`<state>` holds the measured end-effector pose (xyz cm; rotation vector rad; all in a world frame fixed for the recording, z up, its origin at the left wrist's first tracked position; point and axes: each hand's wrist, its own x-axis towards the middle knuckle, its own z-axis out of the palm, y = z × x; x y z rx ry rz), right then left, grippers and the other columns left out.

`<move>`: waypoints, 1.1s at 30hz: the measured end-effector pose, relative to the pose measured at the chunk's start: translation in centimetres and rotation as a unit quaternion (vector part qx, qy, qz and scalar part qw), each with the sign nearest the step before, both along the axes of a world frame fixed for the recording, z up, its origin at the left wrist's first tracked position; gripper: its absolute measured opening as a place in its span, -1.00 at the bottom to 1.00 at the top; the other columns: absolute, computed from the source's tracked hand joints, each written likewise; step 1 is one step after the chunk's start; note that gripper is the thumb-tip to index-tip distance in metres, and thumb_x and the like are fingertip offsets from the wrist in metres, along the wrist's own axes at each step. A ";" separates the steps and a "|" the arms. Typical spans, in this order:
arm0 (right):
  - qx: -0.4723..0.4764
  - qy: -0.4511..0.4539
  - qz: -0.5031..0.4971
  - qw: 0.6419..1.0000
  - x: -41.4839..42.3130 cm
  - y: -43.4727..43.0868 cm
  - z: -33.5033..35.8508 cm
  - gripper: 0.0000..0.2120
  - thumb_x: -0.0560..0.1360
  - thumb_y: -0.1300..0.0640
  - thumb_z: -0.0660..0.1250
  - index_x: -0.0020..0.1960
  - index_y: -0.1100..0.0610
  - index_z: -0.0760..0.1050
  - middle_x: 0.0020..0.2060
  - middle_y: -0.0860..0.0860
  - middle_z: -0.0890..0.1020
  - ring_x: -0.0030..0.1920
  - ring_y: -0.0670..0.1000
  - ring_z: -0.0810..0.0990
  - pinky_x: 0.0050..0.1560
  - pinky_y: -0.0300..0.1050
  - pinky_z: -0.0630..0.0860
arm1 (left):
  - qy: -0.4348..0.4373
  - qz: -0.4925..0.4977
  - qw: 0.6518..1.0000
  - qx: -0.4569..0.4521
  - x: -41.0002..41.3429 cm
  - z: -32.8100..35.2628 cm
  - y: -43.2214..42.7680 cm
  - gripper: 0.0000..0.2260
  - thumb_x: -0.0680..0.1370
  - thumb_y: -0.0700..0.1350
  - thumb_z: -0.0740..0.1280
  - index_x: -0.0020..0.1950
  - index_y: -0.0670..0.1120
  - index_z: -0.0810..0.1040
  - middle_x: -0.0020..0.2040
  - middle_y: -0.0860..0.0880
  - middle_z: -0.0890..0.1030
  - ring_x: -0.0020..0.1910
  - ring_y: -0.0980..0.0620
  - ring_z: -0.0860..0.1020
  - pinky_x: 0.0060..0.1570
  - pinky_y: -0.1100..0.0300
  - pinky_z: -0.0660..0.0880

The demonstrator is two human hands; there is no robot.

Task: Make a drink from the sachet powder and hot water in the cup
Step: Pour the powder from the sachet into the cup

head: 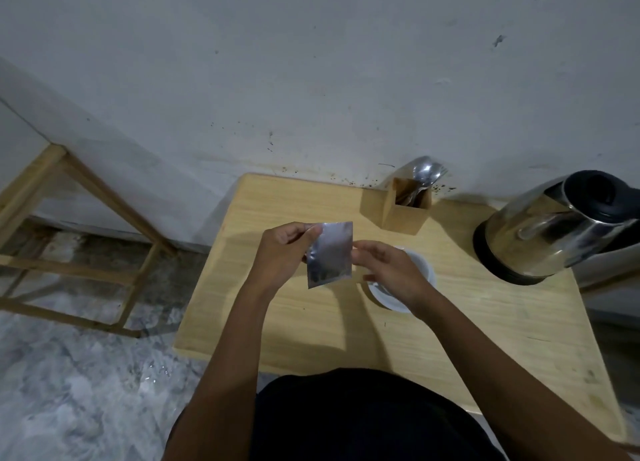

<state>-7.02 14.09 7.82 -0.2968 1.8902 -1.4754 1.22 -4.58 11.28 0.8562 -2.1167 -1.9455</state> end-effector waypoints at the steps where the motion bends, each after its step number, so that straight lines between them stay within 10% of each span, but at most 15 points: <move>1: 0.003 0.005 0.002 1.000 0.3 0.7 0.0 -0.78 0.52 0.02 0.39 0.16 -0.02 0.57 0.01 -0.05 0.70 0.06 -0.04 0.65 0.03 -0.11 0.58 | 0.002 -0.008 1.000 -0.001 -0.3 0.0 0.7 -0.85 0.54 -0.06 0.36 -0.04 -0.09 0.69 -0.19 0.02 0.68 -0.26 0.15 0.57 -0.25 0.26 0.55; 10: -0.028 0.108 -0.134 0.985 1.6 6.0 0.4 -0.85 0.51 0.18 0.41 0.06 0.18 0.59 -0.16 0.07 0.71 -0.11 -0.02 0.69 -0.09 -0.20 0.59 | 0.001 -0.106 0.994 -0.032 -2.6 1.1 6.8 -0.84 0.50 -0.10 0.41 -0.11 -0.19 0.69 -0.32 -0.07 0.58 -0.38 0.07 0.53 -0.31 0.18 0.58; 18: 0.066 0.280 -0.074 0.955 4.5 12.9 -2.1 -0.26 0.40 0.05 0.52 0.46 -0.02 0.21 0.38 -0.19 0.30 0.34 -0.28 0.33 0.09 -0.44 0.40 | -0.021 -0.093 0.994 -0.057 -4.1 1.3 11.4 -0.69 0.49 -0.11 0.39 -0.15 -0.41 0.53 -0.34 -0.24 0.52 -0.49 0.05 0.54 -0.32 0.13 0.58; 25: 0.066 0.409 -0.144 0.899 4.9 13.3 -2.9 -0.68 0.45 0.33 0.44 0.14 0.05 0.55 0.07 -0.13 0.59 0.10 -0.19 0.55 0.05 -0.29 0.49 | -0.061 -0.076 0.995 -0.008 -4.2 1.2 13.5 -0.75 0.47 -0.12 0.40 -0.21 -0.33 0.59 -0.38 -0.17 0.59 -0.46 0.00 0.59 -0.27 0.12 0.60; 33: 0.074 0.352 -0.236 0.903 3.7 14.4 -3.0 -0.87 0.54 0.24 0.37 0.06 0.14 0.62 -0.14 -0.12 0.65 -0.09 -0.27 0.60 -0.04 -0.40 0.48 | -0.066 -0.056 0.995 -0.050 -3.9 -2.0 11.8 -0.69 0.54 0.08 0.31 -0.10 -0.15 0.66 -0.23 -0.03 0.67 -0.31 0.03 0.57 -0.19 0.14 0.53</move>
